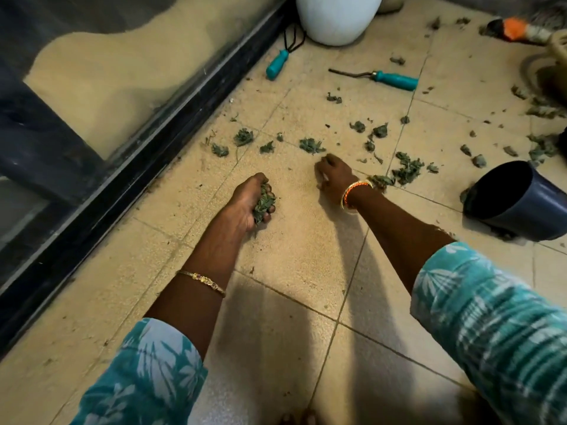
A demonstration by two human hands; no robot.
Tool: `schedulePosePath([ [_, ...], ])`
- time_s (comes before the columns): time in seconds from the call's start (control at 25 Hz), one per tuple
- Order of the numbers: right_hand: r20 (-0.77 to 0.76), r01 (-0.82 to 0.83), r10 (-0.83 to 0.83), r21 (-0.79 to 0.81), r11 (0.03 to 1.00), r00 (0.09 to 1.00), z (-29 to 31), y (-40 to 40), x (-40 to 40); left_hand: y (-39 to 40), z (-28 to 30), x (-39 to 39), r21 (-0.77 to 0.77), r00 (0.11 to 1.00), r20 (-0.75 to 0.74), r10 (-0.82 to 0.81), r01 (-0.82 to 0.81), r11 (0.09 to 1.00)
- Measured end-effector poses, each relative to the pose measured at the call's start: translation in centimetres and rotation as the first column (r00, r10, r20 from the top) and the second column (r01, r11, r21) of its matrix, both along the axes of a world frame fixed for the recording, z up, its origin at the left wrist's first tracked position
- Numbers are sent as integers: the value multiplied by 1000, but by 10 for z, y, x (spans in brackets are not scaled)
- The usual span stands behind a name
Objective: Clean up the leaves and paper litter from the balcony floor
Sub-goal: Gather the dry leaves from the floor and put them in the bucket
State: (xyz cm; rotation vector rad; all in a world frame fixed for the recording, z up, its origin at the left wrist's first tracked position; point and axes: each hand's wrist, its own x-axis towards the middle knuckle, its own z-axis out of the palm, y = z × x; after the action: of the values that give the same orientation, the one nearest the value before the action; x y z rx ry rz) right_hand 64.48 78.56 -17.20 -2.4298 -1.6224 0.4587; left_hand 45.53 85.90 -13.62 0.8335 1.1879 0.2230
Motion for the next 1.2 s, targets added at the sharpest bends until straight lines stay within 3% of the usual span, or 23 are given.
schedulePosePath([
  [0.16, 232, -21, -36, 237, 971, 972, -20, -18, -20, 6, -8, 8, -18, 999, -48, 12, -13, 1000],
  [0.28, 238, -12, -55, 271, 962, 970, -18, -18, -16, 12, -11, 18, 33, 997, -80, -11, 13, 999],
  [0.32, 111, 78, -115, 298, 951, 987, -12, -15, -14, 14, -11, 22, 44, 996, -82, -28, 32, 999],
  [0.36, -132, 254, -224, 304, 918, 966, -4, -13, -9, 16, -10, 25, 47, 996, -77, -44, 48, 998],
  [0.4, -433, 457, -324, 248, 854, 841, 8, -12, -5, 19, -10, 27, 44, 996, -68, -56, 59, 997],
  [0.44, -672, 582, -352, 144, 800, 651, 18, -13, -3, 20, -10, 29, 41, 996, -58, -63, 65, 997],
  [0.48, -813, 614, -319, 59, 787, 487, 28, -15, -3, 19, -11, 29, 37, 997, -43, -69, 71, 997],
  [0.52, -869, 589, -275, 23, 808, 411, 34, -15, -4, 17, -12, 29, 38, 997, -28, -70, 71, 997],
  [0.56, -880, 528, -242, 12, 849, 410, 40, -15, -8, 14, -14, 30, 45, 997, -21, -74, 74, 996],
  [0.68, -852, 429, -216, 11, 903, 477, 44, -4, -35, 3, -22, 33, 147, 988, -97, -121, 134, 980],
  [0.76, -746, 426, -226, 85, 901, 626, 38, 7, -53, 0, -28, 36, 226, 982, -151, -112, 145, 963],
  [0.84, -614, 308, -163, 138, 941, 772, 36, 16, -57, 1, -30, 35, 283, 987, -158, -40, 84, 955],
  [0.96, -622, 225, -97, 131, 966, 777, 45, 30, -37, 10, -25, 26, 245, 990, -105, 94, -66, 967],
  [1.08, -300, 242, -179, 191, 951, 937, 36, 53, 7, 19, -24, 13, 142, 987, -61, 147, -137, 980],
  [1.2, -23, 22, -22, 28, 999, 999, 5, 65, 22, 22, -27, 6, 54, 989, -48, 139, -136, 989],
])
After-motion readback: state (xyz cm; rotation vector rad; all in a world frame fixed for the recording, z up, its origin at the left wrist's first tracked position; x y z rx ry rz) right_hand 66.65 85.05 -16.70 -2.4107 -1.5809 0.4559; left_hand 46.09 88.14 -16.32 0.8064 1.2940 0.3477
